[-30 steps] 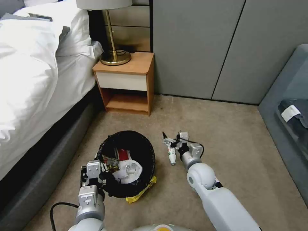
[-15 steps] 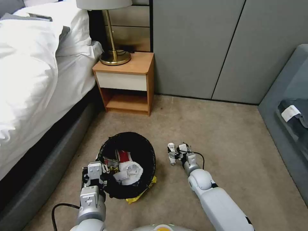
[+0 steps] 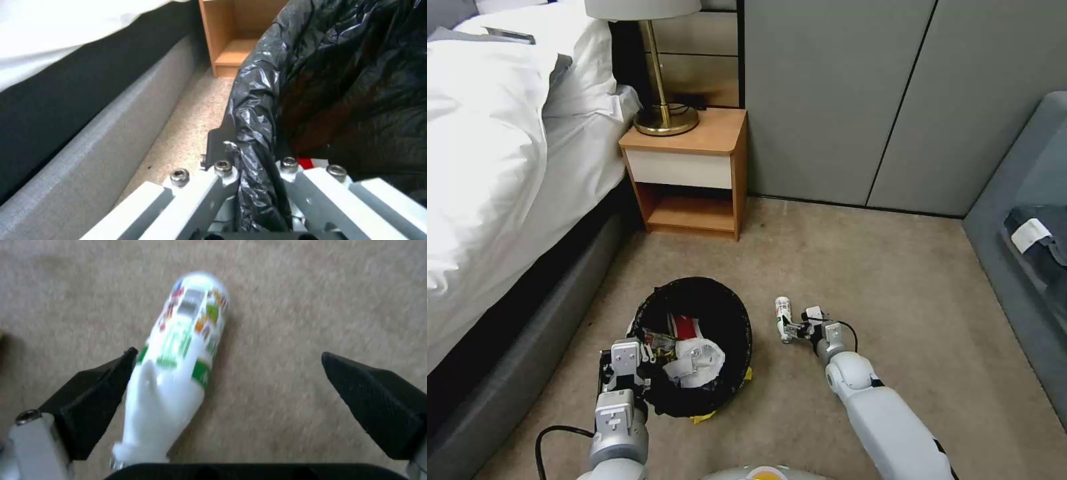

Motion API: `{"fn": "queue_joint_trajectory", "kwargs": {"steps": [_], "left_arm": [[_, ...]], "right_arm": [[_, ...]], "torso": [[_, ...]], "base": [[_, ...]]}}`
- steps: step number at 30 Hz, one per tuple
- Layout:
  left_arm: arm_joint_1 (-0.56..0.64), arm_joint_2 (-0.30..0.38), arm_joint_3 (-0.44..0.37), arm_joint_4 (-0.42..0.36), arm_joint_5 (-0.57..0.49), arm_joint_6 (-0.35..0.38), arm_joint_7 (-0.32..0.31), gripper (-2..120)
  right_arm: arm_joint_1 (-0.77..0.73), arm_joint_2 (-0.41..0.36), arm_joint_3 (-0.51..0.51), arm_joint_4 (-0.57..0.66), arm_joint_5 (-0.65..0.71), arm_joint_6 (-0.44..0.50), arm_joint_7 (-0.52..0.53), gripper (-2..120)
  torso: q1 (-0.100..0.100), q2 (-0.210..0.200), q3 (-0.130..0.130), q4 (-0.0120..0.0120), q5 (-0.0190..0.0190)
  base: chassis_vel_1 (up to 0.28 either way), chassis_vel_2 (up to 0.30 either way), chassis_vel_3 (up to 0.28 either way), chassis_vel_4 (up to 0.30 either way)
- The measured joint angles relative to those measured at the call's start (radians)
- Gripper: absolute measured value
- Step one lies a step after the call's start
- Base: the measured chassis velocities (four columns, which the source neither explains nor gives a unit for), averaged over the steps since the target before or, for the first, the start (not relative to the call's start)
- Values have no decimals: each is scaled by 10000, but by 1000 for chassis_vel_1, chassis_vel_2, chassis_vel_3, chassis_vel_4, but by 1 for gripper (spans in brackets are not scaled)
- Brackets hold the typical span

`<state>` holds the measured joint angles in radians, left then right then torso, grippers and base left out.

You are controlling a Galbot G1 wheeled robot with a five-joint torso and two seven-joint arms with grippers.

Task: Pick up the trash bin, then pick up the garbage from the floor and place it into the trash bin.

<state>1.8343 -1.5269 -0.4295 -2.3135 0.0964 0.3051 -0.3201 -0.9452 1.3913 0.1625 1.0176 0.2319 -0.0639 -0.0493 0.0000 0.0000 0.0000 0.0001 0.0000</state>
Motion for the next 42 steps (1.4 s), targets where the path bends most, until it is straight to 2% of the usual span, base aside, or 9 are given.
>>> {"fn": "queue_joint_trajectory", "kwargs": {"steps": [12,18,23,26,31,32,33,38,42], "left_arm": [[9,7,32,-25,9,-27,0,1],[-35,15,61,-11,30,-29,0,1],[-32,17,70,-5,41,-29,-1,1],[-20,18,78,-4,51,-29,-2,1],[22,17,104,-3,78,-37,-2,1],[22,17,104,-3,78,-37,-2,1],[40,23,106,-6,84,-39,-2,1],[44,40,103,-37,85,-41,-2,1],[28,38,132,-37,87,-41,-2,1]], "right_arm": [[23,165,154,-589,-365,187,-77,100],[34,202,240,-775,-541,504,-102,74],[94,191,219,-779,-570,632,-102,61],[191,174,125,-792,-575,793,-159,46],[265,163,-58,-829,-576,823,-175,28],[265,163,-58,-829,-576,823,-175,28],[270,159,-102,-832,-578,825,-174,21],[257,111,-150,-776,-580,828,-147,2],[203,78,-151,-738,-592,865,-122,0]], "torso": [[0,0,0,-1,0],[0,0,0,-1,0],[-1,0,0,-1,0],[-1,0,0,-1,0],[-1,0,0,0,0],[-1,0,0,0,0],[-1,0,0,0,1],[-1,0,0,0,0],[-1,0,0,-1,1]], "base": [[0,0,0,0],[0,0,0,0],[0,0,0,0],[0,0,0,0],[0,0,0,0],[0,0,0,0],[0,0,0,0],[0,0,0,0],[0,0,0,0]]}}
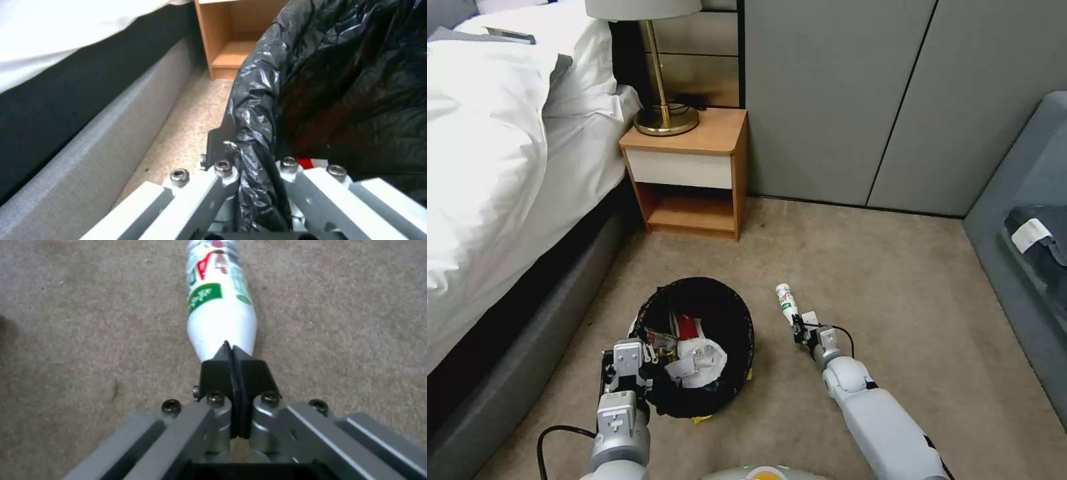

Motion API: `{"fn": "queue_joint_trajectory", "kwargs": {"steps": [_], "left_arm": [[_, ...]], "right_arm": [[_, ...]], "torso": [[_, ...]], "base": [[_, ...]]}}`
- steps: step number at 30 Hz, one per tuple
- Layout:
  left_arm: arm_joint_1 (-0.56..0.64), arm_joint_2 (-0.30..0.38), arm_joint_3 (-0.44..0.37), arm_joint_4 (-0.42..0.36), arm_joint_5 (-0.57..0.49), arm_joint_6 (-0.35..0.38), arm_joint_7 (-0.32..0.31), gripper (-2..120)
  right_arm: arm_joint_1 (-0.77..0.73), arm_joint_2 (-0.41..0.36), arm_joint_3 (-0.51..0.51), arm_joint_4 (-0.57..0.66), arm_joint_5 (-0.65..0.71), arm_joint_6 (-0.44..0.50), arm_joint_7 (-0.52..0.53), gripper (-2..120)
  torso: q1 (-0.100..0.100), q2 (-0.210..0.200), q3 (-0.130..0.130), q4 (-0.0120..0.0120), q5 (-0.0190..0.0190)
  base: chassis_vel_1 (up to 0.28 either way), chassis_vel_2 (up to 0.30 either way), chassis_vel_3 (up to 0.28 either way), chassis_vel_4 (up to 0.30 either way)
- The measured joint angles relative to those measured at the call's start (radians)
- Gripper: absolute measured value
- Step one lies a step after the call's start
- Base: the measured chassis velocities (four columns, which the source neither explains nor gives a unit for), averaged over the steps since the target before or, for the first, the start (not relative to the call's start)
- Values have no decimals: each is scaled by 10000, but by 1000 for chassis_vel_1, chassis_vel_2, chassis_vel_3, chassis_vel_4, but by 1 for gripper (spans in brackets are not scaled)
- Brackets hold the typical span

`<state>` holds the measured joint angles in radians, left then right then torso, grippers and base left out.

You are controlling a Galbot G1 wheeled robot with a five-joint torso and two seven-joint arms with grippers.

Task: Pick up the trash bin, then pick up the garbage from the floor and place it into the trash bin.

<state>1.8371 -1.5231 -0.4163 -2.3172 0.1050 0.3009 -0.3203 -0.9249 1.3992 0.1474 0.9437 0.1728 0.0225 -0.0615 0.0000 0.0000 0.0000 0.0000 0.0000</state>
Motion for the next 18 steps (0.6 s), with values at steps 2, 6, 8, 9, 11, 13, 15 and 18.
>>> {"fn": "queue_joint_trajectory", "kwargs": {"steps": [2,6,8,9,11,13,15,18], "left_arm": [[-5,0,7,0,0,0,0,1],[-33,23,15,1,-2,0,0,1],[-44,29,16,3,-9,0,1,1],[-59,36,14,7,-18,0,1,1],[-75,40,11,11,-24,0,2,1],[-113,47,5,19,-47,0,2,1],[-137,49,4,31,-59,0,4,1],[-175,56,1,45,-75,3,5,1]], "right_arm": [[-7,-5,1,6,-1,9,5,0],[-27,-25,25,13,-24,66,45,0],[-31,-25,32,13,-41,77,50,0],[-35,-24,39,14,-58,95,56,0],[-40,-23,47,13,-71,104,67,0],[-78,-23,64,55,-106,113,112,0],[-121,-31,66,142,-128,113,152,0],[-254,-100,70,478,-187,83,207,0]], "torso": [[1,0,0,0,-1],[0,0,0,0,0],[0,0,0,0,0],[0,0,0,0,0],[0,0,0,0,0],[0,0,0,0,0],[0,0,0,0,1],[0,0,0,0,0]], "base": [[0,0,0,0],[0,0,0,0],[0,0,0,0],[0,0,0,0],[0,0,0,0],[0,0,0,0],[0,0,0,0],[0,0,0,0]]}}
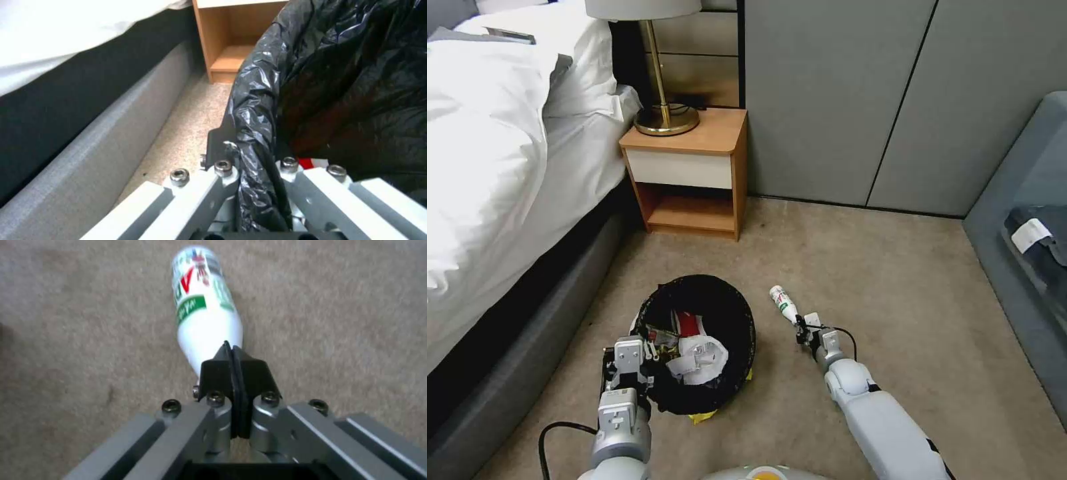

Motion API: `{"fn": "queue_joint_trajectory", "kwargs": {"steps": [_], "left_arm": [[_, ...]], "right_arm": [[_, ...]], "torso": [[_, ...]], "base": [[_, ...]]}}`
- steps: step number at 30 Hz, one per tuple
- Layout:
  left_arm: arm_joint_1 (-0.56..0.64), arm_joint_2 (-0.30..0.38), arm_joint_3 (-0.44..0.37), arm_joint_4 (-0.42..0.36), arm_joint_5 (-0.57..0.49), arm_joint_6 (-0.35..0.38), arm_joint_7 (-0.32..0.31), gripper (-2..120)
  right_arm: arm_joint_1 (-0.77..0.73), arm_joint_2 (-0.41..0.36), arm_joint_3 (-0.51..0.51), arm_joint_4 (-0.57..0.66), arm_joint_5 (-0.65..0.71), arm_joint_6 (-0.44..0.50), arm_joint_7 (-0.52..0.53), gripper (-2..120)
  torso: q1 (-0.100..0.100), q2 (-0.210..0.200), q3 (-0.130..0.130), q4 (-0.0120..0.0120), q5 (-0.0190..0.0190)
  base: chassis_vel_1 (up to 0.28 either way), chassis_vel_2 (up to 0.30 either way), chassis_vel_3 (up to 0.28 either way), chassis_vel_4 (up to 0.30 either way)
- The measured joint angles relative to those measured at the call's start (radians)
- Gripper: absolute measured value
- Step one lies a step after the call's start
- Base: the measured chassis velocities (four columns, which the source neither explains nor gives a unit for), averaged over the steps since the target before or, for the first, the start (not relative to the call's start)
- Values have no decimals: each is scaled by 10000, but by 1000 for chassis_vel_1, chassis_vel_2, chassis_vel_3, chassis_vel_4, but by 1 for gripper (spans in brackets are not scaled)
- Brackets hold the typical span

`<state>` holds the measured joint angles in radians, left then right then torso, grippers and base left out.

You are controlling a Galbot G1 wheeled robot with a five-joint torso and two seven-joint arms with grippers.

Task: Pick up the trash bin, then pick up the garbage from the floor and place it into the trash bin.

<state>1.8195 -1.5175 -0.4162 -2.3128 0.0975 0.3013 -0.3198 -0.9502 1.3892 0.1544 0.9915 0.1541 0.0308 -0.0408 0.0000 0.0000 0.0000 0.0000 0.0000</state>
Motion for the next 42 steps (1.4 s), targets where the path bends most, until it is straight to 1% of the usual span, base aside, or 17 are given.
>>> {"fn": "queue_joint_trajectory", "kwargs": {"steps": [4,6,7,9,10,11,13,15,18,19,21,22,25,26,29,33,42], "left_arm": [[-35,8,4,38,-6,8,4,1],[-47,6,22,44,0,14,4,1],[-47,6,22,44,0,14,4,1],[-47,2,40,45,13,18,6,1],[-39,-2,48,45,27,20,7,1],[-39,-2,48,45,27,20,7,1],[-16,-11,58,45,49,21,9,1],[-7,-17,60,44,58,21,9,1],[60,-59,75,11,128,21,12,1],[60,-59,75,11,128,21,12,1],[111,-88,75,-41,170,21,12,1],[111,-88,75,-41,170,21,12,1],[179,-121,73,-76,216,18,12,1],[179,-121,73,-76,216,18,12,1],[221,-161,30,-116,237,12,12,1],[229,-192,6,-116,238,8,9,1],[255,-231,-88,-87,226,-18,2,1]], "right_arm": [[-157,-117,-49,520,-36,-20,-1,7],[-195,-174,-136,841,-23,-41,-2,18],[-195,-174,-136,841,-23,-41,-2,18],[-189,-213,-231,1056,13,-72,-4,25],[-148,-241,-337,1195,85,-151,-3,32],[-148,-241,-337,1195,85,-151,-3,32],[-49,-246,-456,1242,149,-223,2,41],[-6,-242,-504,1235,173,-251,10,44],[267,-144,-763,746,210,-276,40,61],[267,-144,-763,746,210,-276,40,61],[469,-39,-840,319,170,-252,40,71],[469,-39,-840,319,170,-252,40,71],[718,89,-854,-256,-6,-100,5,84],[718,89,-854,-256,-6,-100,5,84],[1197,212,-827,-1126,-180,70,-84,99],[1479,258,-822,-1533,-231,104,-126,100],[2562,618,-568,-3143,-601,405,-345,100]], "torso": [[0,0,0,-1,-1],[0,0,0,0,0],[0,0,0,0,0],[0,0,-1,0,-1],[0,0,0,-1,0],[0,0,0,-1,0],[0,0,0,0,-1],[0,0,0,0,-1],[0,0,0,0,-1],[0,0,0,0,-1],[0,0,0,0,0],[0,0,0,0,0],[0,0,0,0,0],[0,0,0,0,0],[0,0,0,0,0],[0,0,0,-1,-1],[0,0,0,0,-1]], "base": [[0,0,0,0],[0,0,0,0],[0,0,0,0],[0,0,0,0],[0,0,0,0],[0,0,0,0],[0,0,0,0],[0,0,0,0],[0,0,0,0],[0,0,0,0],[0,0,0,0],[0,0,0,0],[0,0,0,0],[0,0,0,0],[0,0,0,0],[0,0,0,0],[0,0,0,0]]}}
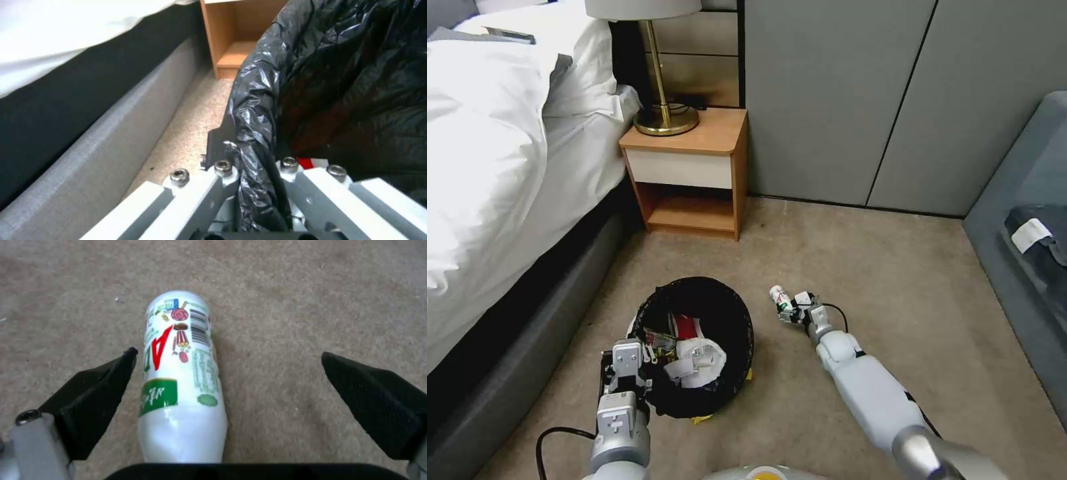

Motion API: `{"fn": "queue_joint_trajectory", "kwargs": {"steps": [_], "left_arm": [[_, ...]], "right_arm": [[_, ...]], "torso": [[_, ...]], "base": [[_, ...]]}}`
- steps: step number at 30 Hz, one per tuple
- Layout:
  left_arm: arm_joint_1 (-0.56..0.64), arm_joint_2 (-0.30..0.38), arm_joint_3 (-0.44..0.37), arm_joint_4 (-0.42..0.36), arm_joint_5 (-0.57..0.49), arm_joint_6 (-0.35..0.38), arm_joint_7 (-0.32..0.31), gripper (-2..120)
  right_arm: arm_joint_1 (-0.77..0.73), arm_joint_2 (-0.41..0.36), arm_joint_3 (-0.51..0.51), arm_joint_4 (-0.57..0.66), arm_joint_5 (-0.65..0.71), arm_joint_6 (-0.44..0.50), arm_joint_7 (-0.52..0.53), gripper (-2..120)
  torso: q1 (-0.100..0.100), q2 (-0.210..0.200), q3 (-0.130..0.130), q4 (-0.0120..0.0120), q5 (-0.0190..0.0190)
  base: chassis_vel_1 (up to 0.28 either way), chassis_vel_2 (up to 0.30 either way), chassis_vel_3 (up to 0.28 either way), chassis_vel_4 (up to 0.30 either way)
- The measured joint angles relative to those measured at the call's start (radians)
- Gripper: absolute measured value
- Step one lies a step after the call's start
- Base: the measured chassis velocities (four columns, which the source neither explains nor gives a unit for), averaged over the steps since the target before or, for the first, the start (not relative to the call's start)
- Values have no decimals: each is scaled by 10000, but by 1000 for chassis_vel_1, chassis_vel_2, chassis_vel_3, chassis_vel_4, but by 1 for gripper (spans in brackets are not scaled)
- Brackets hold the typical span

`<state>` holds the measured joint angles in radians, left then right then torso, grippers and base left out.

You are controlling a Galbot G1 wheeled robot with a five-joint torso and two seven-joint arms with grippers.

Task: Pick up the trash bin, then pick up the garbage from the floor and place it into the trash bin.

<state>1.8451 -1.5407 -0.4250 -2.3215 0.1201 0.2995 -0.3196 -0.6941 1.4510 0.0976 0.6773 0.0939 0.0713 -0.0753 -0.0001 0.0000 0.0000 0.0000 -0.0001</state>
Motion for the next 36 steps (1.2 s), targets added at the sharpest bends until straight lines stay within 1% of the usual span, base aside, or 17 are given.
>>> {"fn": "queue_joint_trajectory", "kwargs": {"steps": [5,7,10,19,22,24,25,26,28,30,32,33,34,36], "left_arm": [[-12,7,-31,30,-27,0,-2,1],[-29,11,-32,47,-39,0,-3,1],[-36,12,-32,59,-42,0,-3,1],[-29,17,-26,104,-51,0,-10,1],[-25,9,-11,105,-51,0,-11,1],[-12,10,2,105,-51,-6,-12,1],[-12,10,2,105,-51,-6,-12,1],[-12,10,3,105,-50,-8,-13,1],[-12,12,29,106,-44,-11,-13,1],[-10,12,36,106,-42,-12,-13,1],[4,12,43,106,-37,-23,-14,1],[9,16,44,106,-37,-26,-14,1],[9,16,44,106,-37,-26,-14,1],[12,24,44,106,-37,-31,-15,1]], "right_arm": [[143,163,28,-324,-122,87,-75,100],[214,262,36,-486,-192,134,-103,96],[260,329,39,-596,-236,153,-117,95],[273,620,-49,-880,-449,110,-192,95],[221,636,24,-999,-551,107,-199,91],[136,590,179,-1075,-642,127,-227,82],[136,590,179,-1075,-642,127,-227,82],[109,571,224,-1079,-656,134,-231,78],[45,534,359,-1100,-691,152,-240,65],[32,523,403,-1111,-706,160,-240,63],[-13,496,504,-1118,-730,184,-245,51],[-33,482,531,-1116,-735,201,-246,47],[-33,482,531,-1116,-735,201,-246,47],[-62,457,567,-1098,-740,221,-246,42]], "torso": [[1,0,0,0,0],[0,0,0,0,0],[1,0,0,0,0],[0,0,0,1,1],[0,0,0,0,1],[0,0,0,0,1],[0,0,0,0,1],[1,0,0,-1,0],[1,0,0,-1,1],[0,0,0,0,1],[0,0,0,1,2],[1,0,0,2,4],[1,0,0,2,4],[1,0,0,2,2]], "base": [[0,0,0,0],[0,0,0,0],[0,0,0,0],[0,0,0,0],[0,0,0,0],[0,0,0,0],[0,0,0,0],[0,0,0,0],[0,0,0,0],[0,0,0,0],[0,0,0,0],[0,0,0,0],[0,0,0,0],[0,0,0,0]]}}
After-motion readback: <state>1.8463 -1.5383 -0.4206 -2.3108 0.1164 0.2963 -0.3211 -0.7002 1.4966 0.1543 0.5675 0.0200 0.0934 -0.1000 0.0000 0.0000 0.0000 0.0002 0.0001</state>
